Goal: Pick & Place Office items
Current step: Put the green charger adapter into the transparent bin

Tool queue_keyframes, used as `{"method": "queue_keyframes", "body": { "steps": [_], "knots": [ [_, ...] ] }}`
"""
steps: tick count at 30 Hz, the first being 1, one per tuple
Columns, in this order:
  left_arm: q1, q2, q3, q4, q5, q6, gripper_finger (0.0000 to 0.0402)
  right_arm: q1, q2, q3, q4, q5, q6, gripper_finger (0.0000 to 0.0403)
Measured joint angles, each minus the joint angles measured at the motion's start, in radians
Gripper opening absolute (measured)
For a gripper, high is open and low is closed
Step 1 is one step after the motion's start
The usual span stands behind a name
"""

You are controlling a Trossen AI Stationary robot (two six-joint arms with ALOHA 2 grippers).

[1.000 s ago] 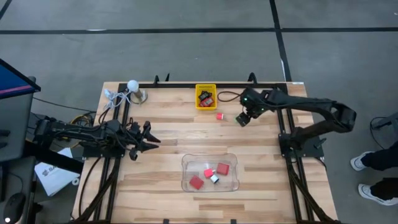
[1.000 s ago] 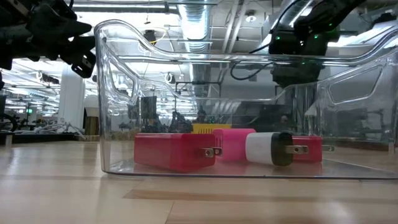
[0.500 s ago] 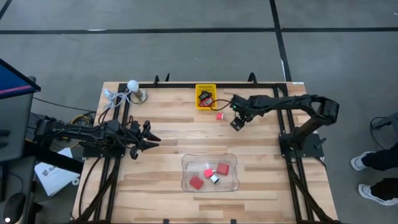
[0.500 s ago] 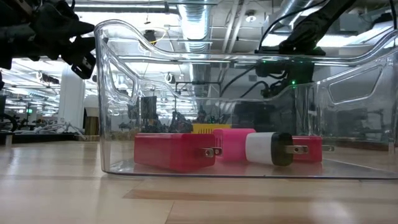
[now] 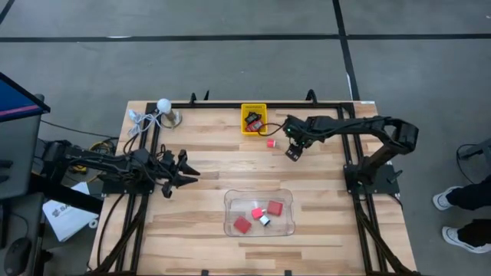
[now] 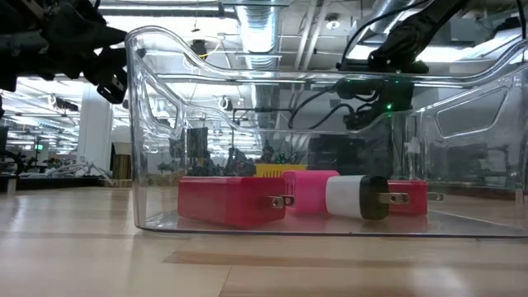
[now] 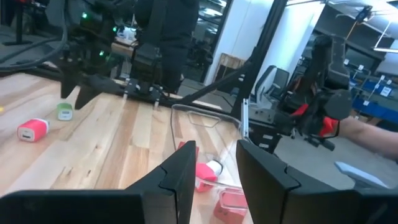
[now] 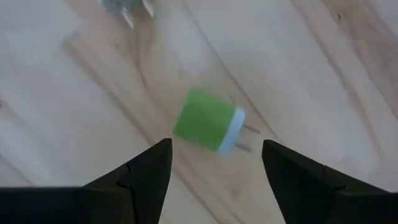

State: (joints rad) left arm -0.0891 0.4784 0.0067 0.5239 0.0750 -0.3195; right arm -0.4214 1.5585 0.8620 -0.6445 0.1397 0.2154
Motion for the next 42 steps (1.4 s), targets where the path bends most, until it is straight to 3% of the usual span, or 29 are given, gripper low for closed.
{"method": "queue_keyframes", "body": {
  "steps": [7,14,21,26,35,42],
  "knots": [
    [0.000,0.026,0.000,0.025,0.000,0.000,0.0114,0.016,0.000,0.055,-0.144,0.028,-0.218,0.0243],
    [0.000,0.027,0.000,0.044,0.000,0.000,0.0114,0.015,-0.001,0.083,-0.134,0.046,-0.551,0.0243],
    [0.000,0.027,0.000,0.043,0.000,0.000,0.0114,0.013,0.008,0.083,-0.080,-0.008,-0.760,0.0243],
    [-0.004,0.027,0.000,0.039,0.000,-0.001,0.0114,0.013,0.035,0.085,0.017,-0.041,-0.742,0.0243],
    [-0.011,0.027,0.000,0.040,0.000,0.000,0.0114,-0.008,0.173,0.085,-0.061,-0.059,-0.749,0.0242],
    [-0.011,0.027,0.000,0.039,0.000,-0.004,0.0114,-0.036,0.205,0.087,-0.060,-0.099,-0.757,0.0242]
  ]
}}
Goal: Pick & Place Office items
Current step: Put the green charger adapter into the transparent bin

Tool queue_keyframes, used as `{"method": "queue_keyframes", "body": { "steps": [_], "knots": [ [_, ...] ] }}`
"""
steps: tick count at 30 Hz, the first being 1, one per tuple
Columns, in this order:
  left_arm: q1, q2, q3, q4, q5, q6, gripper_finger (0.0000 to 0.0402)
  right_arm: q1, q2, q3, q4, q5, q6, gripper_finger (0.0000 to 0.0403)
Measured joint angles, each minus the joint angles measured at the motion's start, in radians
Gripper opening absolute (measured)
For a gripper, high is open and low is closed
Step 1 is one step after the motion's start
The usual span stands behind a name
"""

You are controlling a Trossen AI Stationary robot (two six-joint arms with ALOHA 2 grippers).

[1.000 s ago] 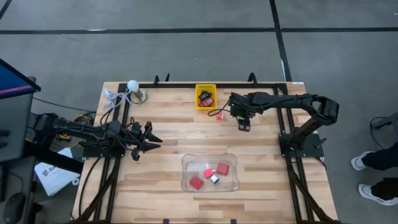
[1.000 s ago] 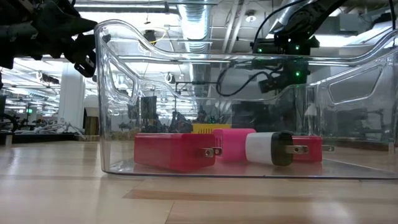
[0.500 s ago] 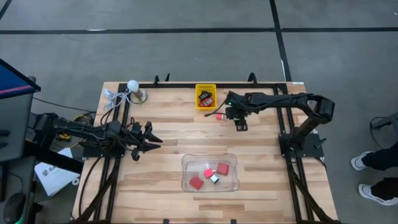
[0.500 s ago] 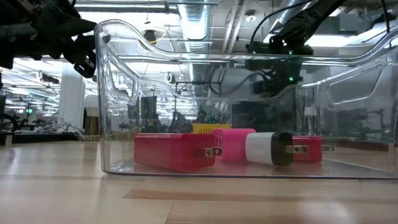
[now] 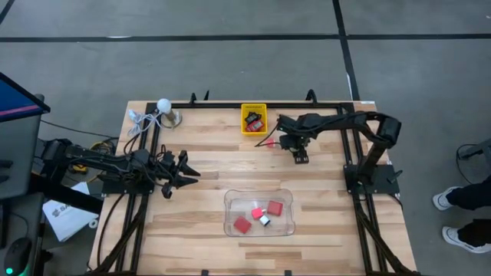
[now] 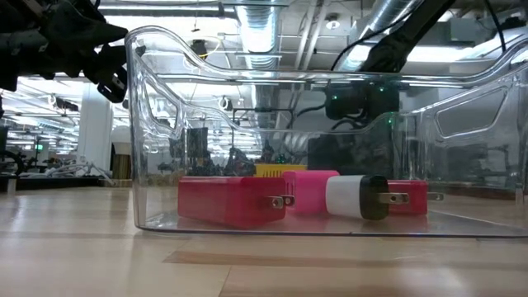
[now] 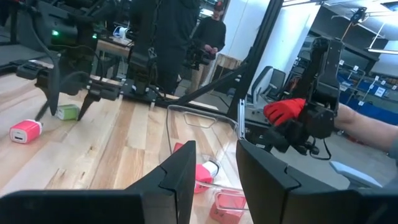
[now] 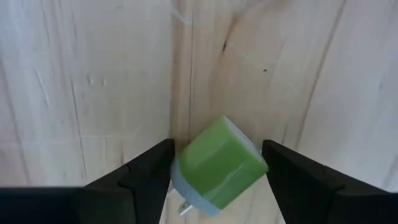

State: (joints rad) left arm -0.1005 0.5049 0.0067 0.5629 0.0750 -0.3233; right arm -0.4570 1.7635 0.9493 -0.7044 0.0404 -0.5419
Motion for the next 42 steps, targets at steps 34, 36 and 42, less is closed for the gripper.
{"method": "queue_keyframes", "body": {
  "steps": [34,36,42],
  "knots": [
    [0.000,0.000,0.000,-0.001,0.000,0.001,0.0114,-0.035,-0.258,-0.005,-0.016,-0.147,0.439,0.0046],
    [0.000,0.000,0.000,0.002,0.000,-0.003,0.0114,-0.036,-0.280,-0.004,-0.016,-0.144,0.532,0.0053],
    [0.000,0.000,0.000,0.018,0.000,-0.005,0.0114,-0.034,-0.271,-0.004,-0.053,-0.073,0.853,0.0129]
  ]
}}
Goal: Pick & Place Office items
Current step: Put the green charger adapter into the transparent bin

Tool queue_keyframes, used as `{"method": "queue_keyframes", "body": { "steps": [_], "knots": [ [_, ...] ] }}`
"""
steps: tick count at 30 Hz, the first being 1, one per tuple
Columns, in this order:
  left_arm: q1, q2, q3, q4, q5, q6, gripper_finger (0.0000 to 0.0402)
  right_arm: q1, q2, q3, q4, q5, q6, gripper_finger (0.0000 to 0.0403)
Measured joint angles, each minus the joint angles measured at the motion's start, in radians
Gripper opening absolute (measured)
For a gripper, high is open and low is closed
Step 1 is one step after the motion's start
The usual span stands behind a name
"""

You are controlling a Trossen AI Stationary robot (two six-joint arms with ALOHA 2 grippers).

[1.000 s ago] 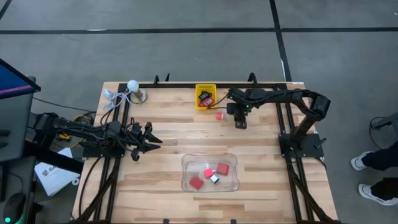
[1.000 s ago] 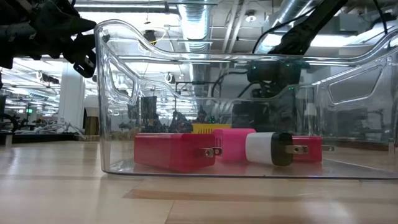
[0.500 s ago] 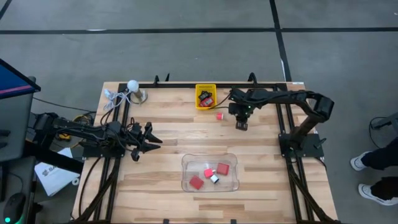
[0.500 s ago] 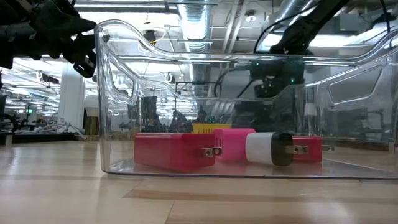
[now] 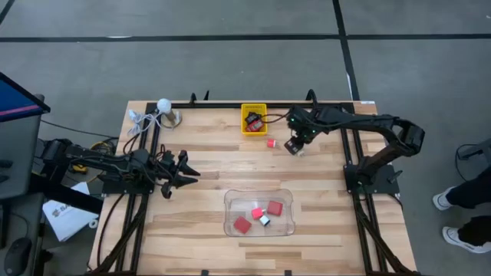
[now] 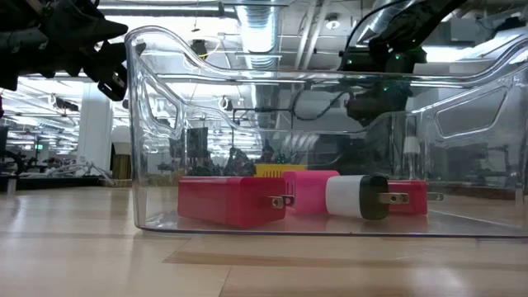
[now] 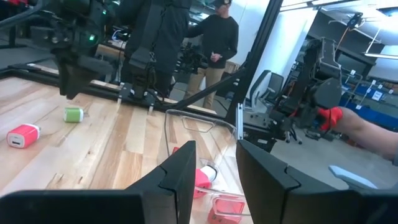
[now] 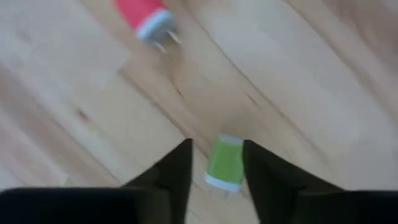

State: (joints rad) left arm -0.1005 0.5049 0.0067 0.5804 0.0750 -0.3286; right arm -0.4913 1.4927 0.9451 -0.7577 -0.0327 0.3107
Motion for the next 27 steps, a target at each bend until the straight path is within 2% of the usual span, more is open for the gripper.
{"method": "queue_keyframes", "body": {
  "steps": [5,8,14,20,27],
  "knots": [
    [0.000,0.000,0.000,0.005,0.000,-0.001,0.0114,-0.001,0.015,0.001,-0.031,0.026,0.106,0.0222],
    [0.000,0.000,0.000,0.005,0.000,-0.001,0.0114,0.002,0.029,0.000,-0.074,0.056,0.106,0.0253],
    [-0.001,0.001,0.000,0.007,-0.006,-0.013,0.0114,0.058,0.092,-0.003,-0.131,0.161,0.125,0.0259],
    [-0.001,0.002,0.000,0.009,-0.006,-0.019,0.0114,0.075,0.157,-0.002,-0.071,0.164,0.124,0.0254],
    [-0.001,0.002,0.000,0.004,-0.005,-0.012,0.0114,0.026,0.200,-0.003,-0.053,0.159,0.058,0.0253]
  ]
}}
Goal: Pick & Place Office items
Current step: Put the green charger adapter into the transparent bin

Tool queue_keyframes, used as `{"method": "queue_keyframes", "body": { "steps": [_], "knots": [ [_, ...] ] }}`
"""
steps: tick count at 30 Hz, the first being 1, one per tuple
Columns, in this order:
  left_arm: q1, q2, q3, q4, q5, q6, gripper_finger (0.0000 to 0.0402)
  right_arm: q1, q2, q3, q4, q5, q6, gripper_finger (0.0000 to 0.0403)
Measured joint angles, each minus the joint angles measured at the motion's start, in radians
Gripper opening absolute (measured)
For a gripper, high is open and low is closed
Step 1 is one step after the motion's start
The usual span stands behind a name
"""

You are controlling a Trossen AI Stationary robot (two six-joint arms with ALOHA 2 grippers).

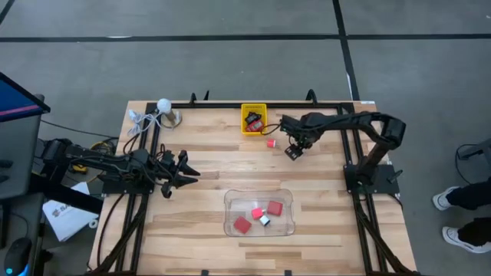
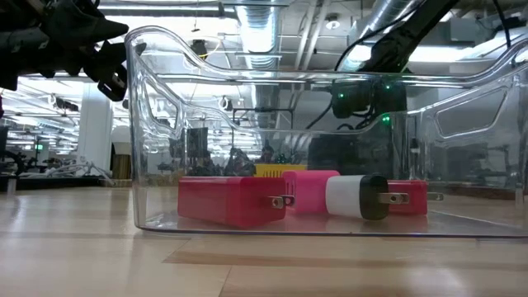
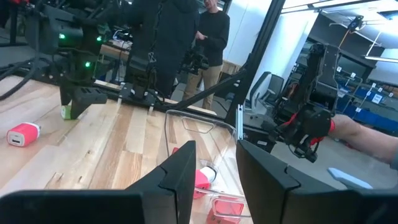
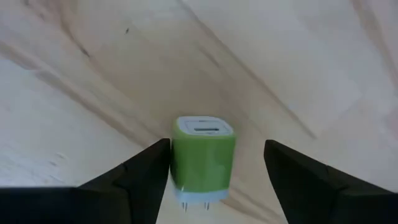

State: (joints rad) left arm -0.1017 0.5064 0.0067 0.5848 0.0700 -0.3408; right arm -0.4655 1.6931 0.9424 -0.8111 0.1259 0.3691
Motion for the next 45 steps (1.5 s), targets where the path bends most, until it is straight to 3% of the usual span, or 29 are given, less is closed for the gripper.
{"method": "queue_keyframes", "body": {
  "steps": [7,17,22,31,38,45],
  "knots": [
    [0.000,0.000,0.000,-0.001,0.000,0.001,0.0114,-0.060,-0.012,0.000,0.045,-0.050,-0.073,0.0239],
    [0.000,0.000,0.000,-0.001,0.001,0.000,0.0114,-0.078,-0.012,0.000,0.038,-0.179,-0.058,0.0147],
    [0.000,0.000,0.000,-0.001,0.001,0.000,0.0114,-0.078,-0.013,0.001,0.033,-0.193,-0.055,0.0111],
    [0.000,0.000,0.000,-0.001,0.001,0.000,0.0114,-0.066,-0.018,0.003,0.033,-0.208,-0.085,0.0111],
    [0.000,0.000,0.000,-0.001,0.002,0.000,0.0114,-0.021,-0.127,0.076,0.053,-0.232,-0.093,0.0111],
    [0.000,0.000,0.000,0.011,0.001,0.000,0.0114,0.008,-0.233,0.181,0.337,-0.359,-0.061,0.0111]
  ]
}}
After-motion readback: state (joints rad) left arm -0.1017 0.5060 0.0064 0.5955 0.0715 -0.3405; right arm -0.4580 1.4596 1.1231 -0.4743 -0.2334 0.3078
